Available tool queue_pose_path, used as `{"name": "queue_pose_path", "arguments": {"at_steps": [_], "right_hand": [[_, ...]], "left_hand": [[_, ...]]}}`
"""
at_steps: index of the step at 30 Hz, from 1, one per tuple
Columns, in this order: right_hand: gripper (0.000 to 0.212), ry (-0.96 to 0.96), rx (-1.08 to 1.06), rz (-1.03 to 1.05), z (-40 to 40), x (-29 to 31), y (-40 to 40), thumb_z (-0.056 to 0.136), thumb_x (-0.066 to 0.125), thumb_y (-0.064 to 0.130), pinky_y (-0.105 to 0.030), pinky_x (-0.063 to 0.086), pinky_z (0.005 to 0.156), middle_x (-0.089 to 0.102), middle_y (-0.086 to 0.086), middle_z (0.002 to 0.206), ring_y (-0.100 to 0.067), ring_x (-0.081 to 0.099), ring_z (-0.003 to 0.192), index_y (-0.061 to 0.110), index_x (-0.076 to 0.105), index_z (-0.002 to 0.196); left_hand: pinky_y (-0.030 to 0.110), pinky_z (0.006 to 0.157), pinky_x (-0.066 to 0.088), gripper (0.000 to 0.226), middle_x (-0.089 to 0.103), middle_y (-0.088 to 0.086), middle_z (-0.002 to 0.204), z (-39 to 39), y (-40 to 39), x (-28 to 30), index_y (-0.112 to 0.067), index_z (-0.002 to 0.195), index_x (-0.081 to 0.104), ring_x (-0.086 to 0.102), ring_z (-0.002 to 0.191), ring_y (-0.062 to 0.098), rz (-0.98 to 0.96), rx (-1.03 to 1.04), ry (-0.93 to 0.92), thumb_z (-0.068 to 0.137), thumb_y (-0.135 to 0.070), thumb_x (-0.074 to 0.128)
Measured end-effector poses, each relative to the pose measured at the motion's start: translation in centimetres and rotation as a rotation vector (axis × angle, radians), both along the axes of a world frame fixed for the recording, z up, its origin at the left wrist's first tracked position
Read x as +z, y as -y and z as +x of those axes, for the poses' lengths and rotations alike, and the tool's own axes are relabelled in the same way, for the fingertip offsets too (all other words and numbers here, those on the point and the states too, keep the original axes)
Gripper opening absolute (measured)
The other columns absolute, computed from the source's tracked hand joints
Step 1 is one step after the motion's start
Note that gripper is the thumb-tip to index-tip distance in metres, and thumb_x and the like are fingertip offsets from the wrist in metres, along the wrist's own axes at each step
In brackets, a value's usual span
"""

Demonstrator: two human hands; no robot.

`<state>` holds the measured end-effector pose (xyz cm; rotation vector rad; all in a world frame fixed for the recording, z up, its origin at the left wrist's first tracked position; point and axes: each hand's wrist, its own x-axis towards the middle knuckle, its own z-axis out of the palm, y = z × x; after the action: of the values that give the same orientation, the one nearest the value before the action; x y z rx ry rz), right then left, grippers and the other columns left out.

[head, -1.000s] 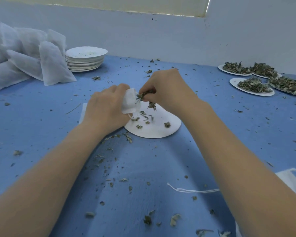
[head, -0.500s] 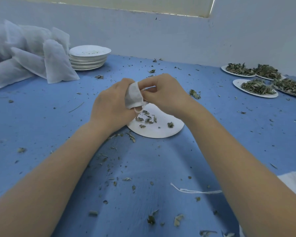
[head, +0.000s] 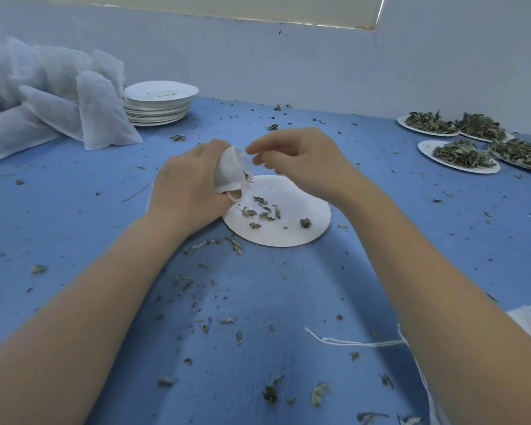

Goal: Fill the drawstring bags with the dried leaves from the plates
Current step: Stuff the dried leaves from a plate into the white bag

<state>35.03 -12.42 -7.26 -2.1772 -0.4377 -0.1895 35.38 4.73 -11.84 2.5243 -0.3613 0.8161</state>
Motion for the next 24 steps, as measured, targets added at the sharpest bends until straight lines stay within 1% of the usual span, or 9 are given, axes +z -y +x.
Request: {"name": "queue_pose_path", "arguments": {"at_steps": [2,4,7,9,11,15,17,20,24], "right_hand": [[0.037,0.003,-0.116,-0.206,0.5,-0.8,-0.1,0.093,0.039,0.009,-0.010,0.043,0.078,0.065,0.006,0.114,-0.007,0.058,0.100,0.025,0.066,0.112],[0.044,-0.042,-0.075,-0.464,0.9,-1.9,-0.4,0.094,0.032,0.006,-0.012,0.035,0.087,0.054,0.002,0.132,-0.013,0.048,0.120,0.023,0.058,0.127],[0.047,-0.071,0.019,-0.656,0.9,-2.9,-1.2,0.092,0.033,0.004,-0.024,0.040,0.094,0.050,0.000,0.136,-0.019,0.049,0.119,0.023,0.056,0.129],[0.044,-0.061,0.028,-0.661,0.8,-2.7,-1.3,0.091,0.035,0.004,-0.019,0.045,0.084,0.059,0.002,0.122,-0.007,0.056,0.103,0.023,0.065,0.118],[0.041,-0.065,0.037,-0.606,0.7,-2.2,-1.0,0.090,0.038,0.006,-0.005,0.042,0.061,0.063,0.009,0.097,0.013,0.054,0.069,0.026,0.070,0.106],[0.049,-0.049,0.122,-0.501,0.2,-1.9,-1.0,0.085,0.039,0.000,-0.001,0.034,0.048,0.062,0.015,0.086,0.018,0.047,0.053,0.032,0.071,0.103],[0.048,-0.045,0.147,-0.543,0.0,-1.9,-1.2,0.083,0.040,-0.001,-0.005,0.033,0.042,0.062,0.009,0.071,0.009,0.045,0.043,0.031,0.074,0.097],[0.044,-0.053,0.107,-0.598,0.0,-1.1,-0.3,0.080,0.045,0.000,-0.008,0.033,0.040,0.053,0.017,0.042,-0.002,0.043,0.042,0.030,0.077,0.084],[0.044,-0.147,0.001,-0.543,-0.2,0.4,1.3,0.084,0.044,0.003,-0.009,0.045,0.058,0.067,0.018,0.077,-0.006,0.060,0.073,0.036,0.073,0.084]], "left_hand": [[0.030,0.070,0.029,0.048,0.061,0.011,0.106,0.0,-0.4,0.0,-0.013,0.116,0.054,0.053,0.090,0.035,0.022,0.013,-0.005,0.072,-0.025,0.069],[0.030,0.072,0.030,0.048,0.061,0.010,0.105,0.1,-0.5,0.0,-0.013,0.116,0.054,0.053,0.091,0.035,0.031,0.015,-0.014,0.072,-0.025,0.069],[0.030,0.072,0.030,0.048,0.061,0.009,0.107,0.1,-0.6,0.0,-0.013,0.116,0.054,0.054,0.091,0.035,0.037,0.012,-0.017,0.072,-0.024,0.069],[0.030,0.073,0.030,0.047,0.060,0.009,0.108,0.2,-0.7,0.0,-0.015,0.116,0.053,0.053,0.092,0.034,0.033,0.015,-0.024,0.073,-0.025,0.068],[0.031,0.074,0.031,0.046,0.060,0.007,0.109,0.3,-0.8,0.0,-0.017,0.116,0.053,0.053,0.094,0.034,0.026,0.022,-0.036,0.073,-0.027,0.067],[0.031,0.074,0.030,0.047,0.060,0.008,0.109,0.4,-0.8,-0.1,-0.016,0.116,0.052,0.053,0.095,0.035,0.030,0.017,-0.038,0.073,-0.029,0.065],[0.029,0.073,0.028,0.046,0.060,0.009,0.107,0.3,-0.8,-0.1,-0.015,0.116,0.052,0.053,0.094,0.034,0.027,0.015,-0.033,0.073,-0.028,0.066],[0.028,0.073,0.027,0.045,0.060,0.008,0.107,0.2,-0.8,-0.1,-0.014,0.115,0.053,0.053,0.093,0.033,0.018,0.010,-0.029,0.074,-0.027,0.066],[0.029,0.072,0.026,0.047,0.059,0.010,0.106,0.2,-0.7,-0.1,-0.014,0.117,0.052,0.052,0.092,0.033,0.028,0.019,-0.038,0.074,-0.028,0.065]]}}
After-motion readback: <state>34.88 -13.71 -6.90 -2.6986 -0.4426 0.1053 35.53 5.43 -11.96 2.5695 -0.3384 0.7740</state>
